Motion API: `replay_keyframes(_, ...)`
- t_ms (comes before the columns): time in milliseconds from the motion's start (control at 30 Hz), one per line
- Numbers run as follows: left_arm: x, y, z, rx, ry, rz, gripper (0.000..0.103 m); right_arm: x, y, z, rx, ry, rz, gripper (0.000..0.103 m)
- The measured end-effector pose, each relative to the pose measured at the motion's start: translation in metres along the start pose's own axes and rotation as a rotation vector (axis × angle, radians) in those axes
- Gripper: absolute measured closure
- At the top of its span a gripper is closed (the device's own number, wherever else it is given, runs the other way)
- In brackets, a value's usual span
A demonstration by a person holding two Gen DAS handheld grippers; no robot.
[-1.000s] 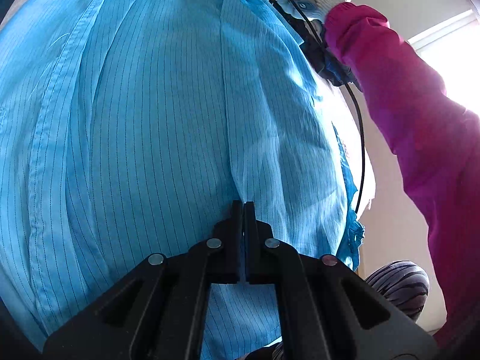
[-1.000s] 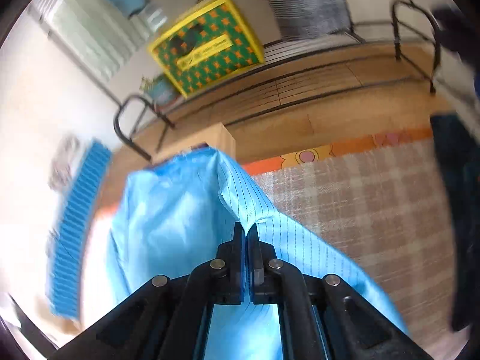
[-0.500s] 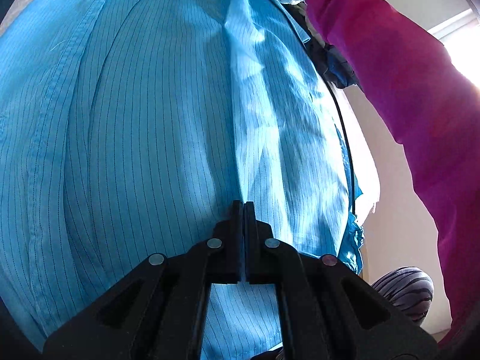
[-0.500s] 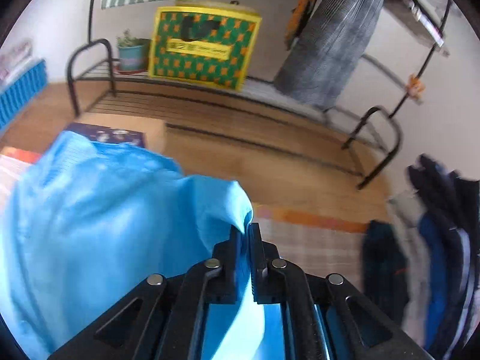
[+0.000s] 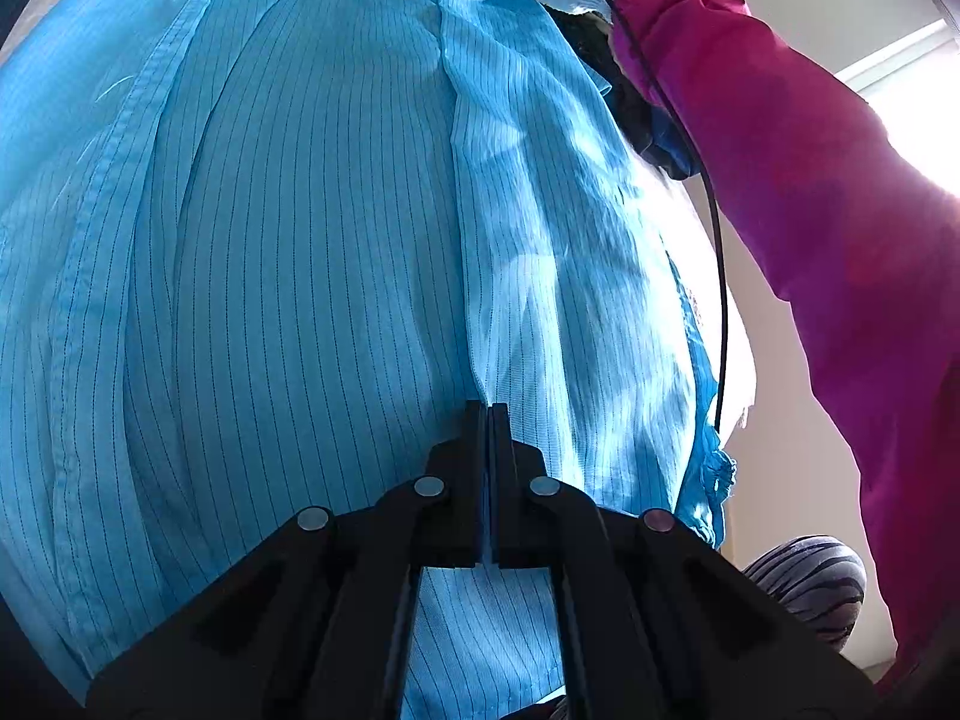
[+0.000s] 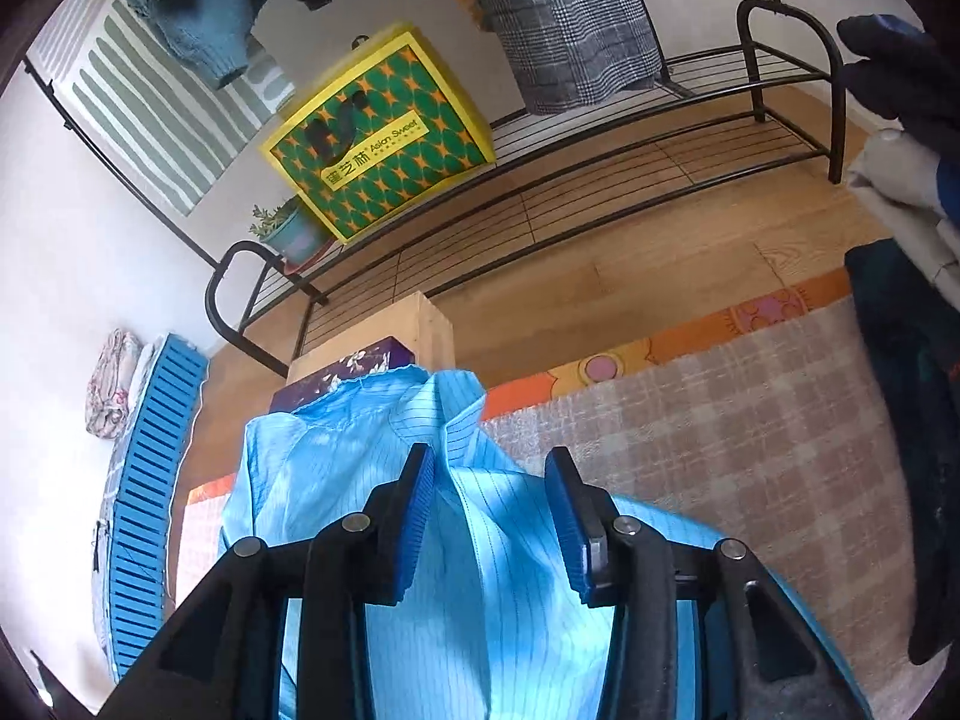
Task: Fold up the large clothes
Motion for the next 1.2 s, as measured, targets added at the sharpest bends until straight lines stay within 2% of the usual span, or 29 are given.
replay_keyframes(67,0.002,-0.003,0.002,-0.001,-0.002,0.002,0.103,-0.011,0.009,0.010,-0.031,0.062,-0.094,0.074)
replay_keyframes(133,0.003,-0.004,0.003,0.000,-0.001,0.002,0.103,-0.021,0.017,0.020,-0.062,0.139,-0.198,0.103)
replay_keyframes(167,0.004,-0.004,0.004,0.001,0.000,0.003,0.103,-0.023,0.017,0.019,-0.032,0.224,-0.257,0.103)
replay_keyframes(200,0.004,-0.004,0.004,0.001,-0.001,0.005,0.103,-0.028,0.013,0.015,0.035,0.346,-0.346,0.103)
replay_keyframes(267,0.004,-0.003,0.003,0.002,-0.001,0.010,0.103,-0.043,0.002,0.003,0.226,0.700,-0.595,0.103)
replay_keyframes(300,0.004,-0.004,0.004,0.003,-0.002,0.009,0.103,-0.050,-0.001,0.001,0.292,0.824,-0.691,0.103)
replay_keyframes(333,0.004,-0.003,0.003,0.004,-0.002,0.009,0.103,-0.055,0.000,0.004,0.300,0.844,-0.733,0.102)
replay_keyframes(367,0.004,-0.003,0.003,0.003,-0.004,0.010,0.103,-0.057,0.003,0.012,0.247,0.803,-0.735,0.101)
replay_keyframes(433,0.005,-0.004,0.004,0.001,-0.008,0.011,0.103,-0.052,0.010,0.025,0.119,0.705,-0.676,0.068)
replay_keyframes(500,0.006,-0.005,0.005,-0.001,-0.012,0.009,0.103,-0.052,0.012,0.016,0.103,0.581,-0.590,0.062)
replay_keyframes(600,0.006,-0.006,0.005,0.001,-0.007,-0.001,0.103,-0.049,0.008,-0.018,0.088,0.326,-0.407,0.041)
replay_keyframes(667,0.005,-0.005,0.006,0.002,-0.003,-0.004,0.103,-0.040,0.008,-0.051,0.115,0.182,-0.295,0.041)
replay_keyframes(733,0.004,-0.005,0.005,-0.001,-0.003,-0.001,0.103,-0.028,0.013,-0.088,0.118,0.084,-0.213,0.040)
replay_keyframes(833,0.004,-0.005,0.005,-0.004,-0.004,-0.006,0.103,-0.006,0.030,-0.135,0.102,0.029,-0.154,0.040)
replay_keyframes(900,0.004,-0.004,0.003,-0.006,0.001,-0.009,0.103,0.015,0.045,-0.169,0.110,0.081,-0.148,0.039)
replay_keyframes(967,0.004,-0.003,0.002,-0.011,0.014,-0.026,0.103,0.033,0.066,-0.200,0.093,0.076,-0.127,0.038)
replay_keyframes(1067,0.005,-0.001,0.002,-0.013,0.017,-0.028,0.103,0.061,0.112,-0.242,0.050,0.089,-0.099,0.038)
replay_keyframes(1200,0.009,0.008,-0.001,-0.011,0.000,-0.009,0.103,0.089,0.191,-0.281,-0.042,0.105,-0.062,0.037)
Point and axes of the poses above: each gripper's, at about its wrist camera, not at the fingertips, and z roughly the way its jaws point, x to its right, y to its underside, the point moved 8 cm from there along z, roughly the way its jaws point, and after that the axes turned 5 degrees about z, right-handed, at the moved point
